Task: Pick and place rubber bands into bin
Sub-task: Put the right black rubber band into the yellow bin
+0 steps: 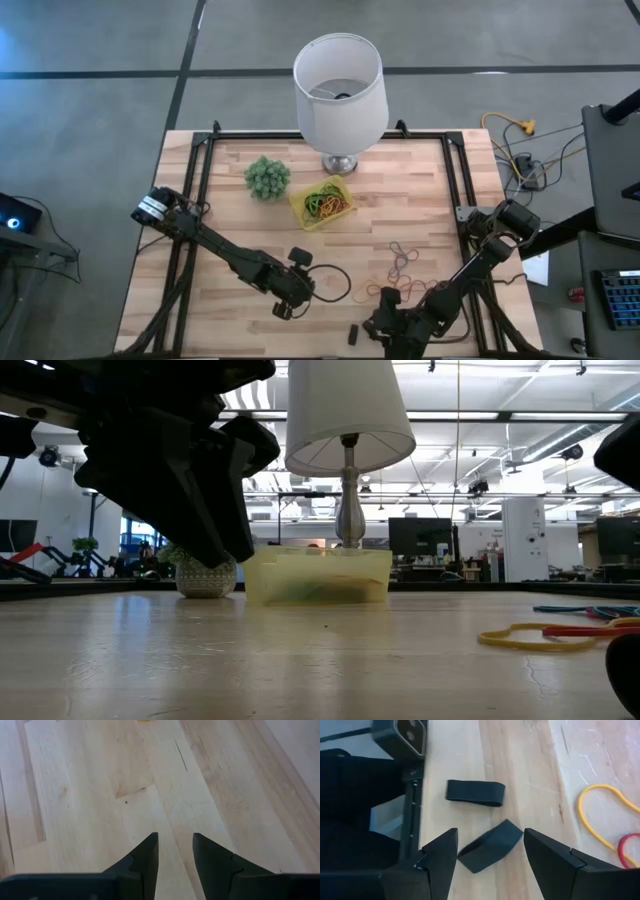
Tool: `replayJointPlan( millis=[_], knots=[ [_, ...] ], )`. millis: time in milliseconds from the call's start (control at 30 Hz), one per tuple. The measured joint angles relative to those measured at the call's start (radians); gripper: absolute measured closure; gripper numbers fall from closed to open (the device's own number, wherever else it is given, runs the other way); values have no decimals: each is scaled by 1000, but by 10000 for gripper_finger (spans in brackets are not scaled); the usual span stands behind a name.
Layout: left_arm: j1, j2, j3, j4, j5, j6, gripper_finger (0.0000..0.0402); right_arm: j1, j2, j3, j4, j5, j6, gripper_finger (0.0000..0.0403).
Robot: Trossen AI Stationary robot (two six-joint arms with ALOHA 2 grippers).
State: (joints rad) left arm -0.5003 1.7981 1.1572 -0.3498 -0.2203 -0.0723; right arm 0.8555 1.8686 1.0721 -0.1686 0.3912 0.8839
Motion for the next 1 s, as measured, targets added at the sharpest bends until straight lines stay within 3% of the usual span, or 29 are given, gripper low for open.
replayJointPlan(
  millis=[333, 533, 667, 900, 1000],
  knots=[
    [0, 0, 0, -1, -2, 0, 297, -12, 84, 7, 31, -68, -7, 181],
    [1, 0, 0, -3, -2, 1, 297, -14, 139, 83, -61, -78, -19, 191],
    [1, -1, 0, -1, -2, 1, 297, -14, 136, 114, -124, -76, -72, 236],
    [1, -1, 1, -3, -2, 1, 297, -15, 119, 180, -235, -79, -233, 378],
    [1, -8, 2, -15, -2, 3, 297, -24, 99, 215, -326, -35, -276, 388]
  ],
)
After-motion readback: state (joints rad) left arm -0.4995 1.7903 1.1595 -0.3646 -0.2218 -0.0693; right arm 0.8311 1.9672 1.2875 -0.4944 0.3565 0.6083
